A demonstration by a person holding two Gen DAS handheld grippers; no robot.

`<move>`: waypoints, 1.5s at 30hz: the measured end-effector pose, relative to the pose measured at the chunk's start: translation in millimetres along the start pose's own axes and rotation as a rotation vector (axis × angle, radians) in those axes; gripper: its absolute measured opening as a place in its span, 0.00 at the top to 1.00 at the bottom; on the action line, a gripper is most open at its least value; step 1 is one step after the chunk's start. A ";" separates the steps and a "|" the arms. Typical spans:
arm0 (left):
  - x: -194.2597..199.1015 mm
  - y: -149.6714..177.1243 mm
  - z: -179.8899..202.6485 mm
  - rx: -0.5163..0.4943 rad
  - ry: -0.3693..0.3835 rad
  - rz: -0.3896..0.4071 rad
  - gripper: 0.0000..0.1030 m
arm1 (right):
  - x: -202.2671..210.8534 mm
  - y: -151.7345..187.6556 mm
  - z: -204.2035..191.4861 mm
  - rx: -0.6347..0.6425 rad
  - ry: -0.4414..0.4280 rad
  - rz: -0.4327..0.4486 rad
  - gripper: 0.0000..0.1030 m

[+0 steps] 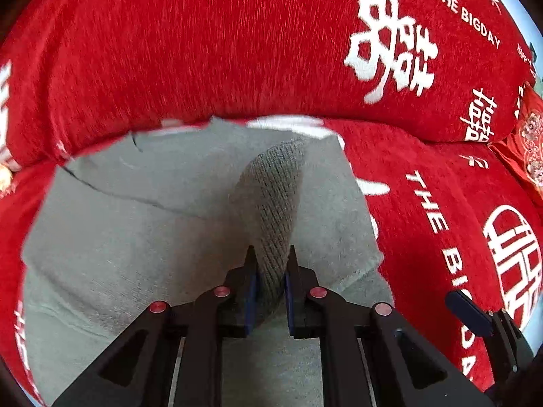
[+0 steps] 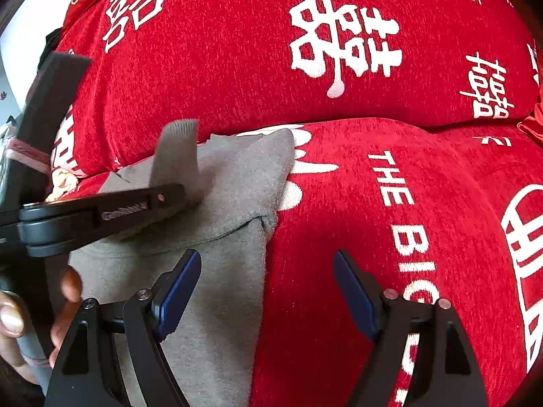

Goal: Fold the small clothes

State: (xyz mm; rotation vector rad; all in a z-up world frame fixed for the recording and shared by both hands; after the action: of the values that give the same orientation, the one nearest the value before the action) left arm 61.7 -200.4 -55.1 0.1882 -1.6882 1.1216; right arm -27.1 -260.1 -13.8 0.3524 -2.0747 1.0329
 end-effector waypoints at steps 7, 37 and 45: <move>0.9 12.4 -15.8 0.120 0.140 0.031 0.14 | 1.8 3.8 0.0 0.002 0.013 -0.009 0.20; 19.8 56.7 -93.7 0.031 -0.017 -0.013 0.14 | -20.0 6.8 -13.0 0.074 0.227 -0.113 0.20; 23.9 59.1 -89.4 0.017 -0.015 0.004 0.14 | -15.9 -9.4 3.9 -0.411 -0.230 -0.198 0.20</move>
State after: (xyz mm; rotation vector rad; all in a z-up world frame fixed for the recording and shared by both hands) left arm 75.3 -92.3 -69.1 0.2046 -1.6933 1.1404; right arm -13.5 -270.4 -21.9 0.4692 -2.3361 0.4491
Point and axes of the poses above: each gripper's, at about its wrist camera, not at the fingertips, and x roughly against the way its jaws point, z to its right, y to its underside, the point moved 7 cm from there along -x, roughly the way its jaws point, and after that the axes turned 14 degrees about -x, right-handed, at the moved point
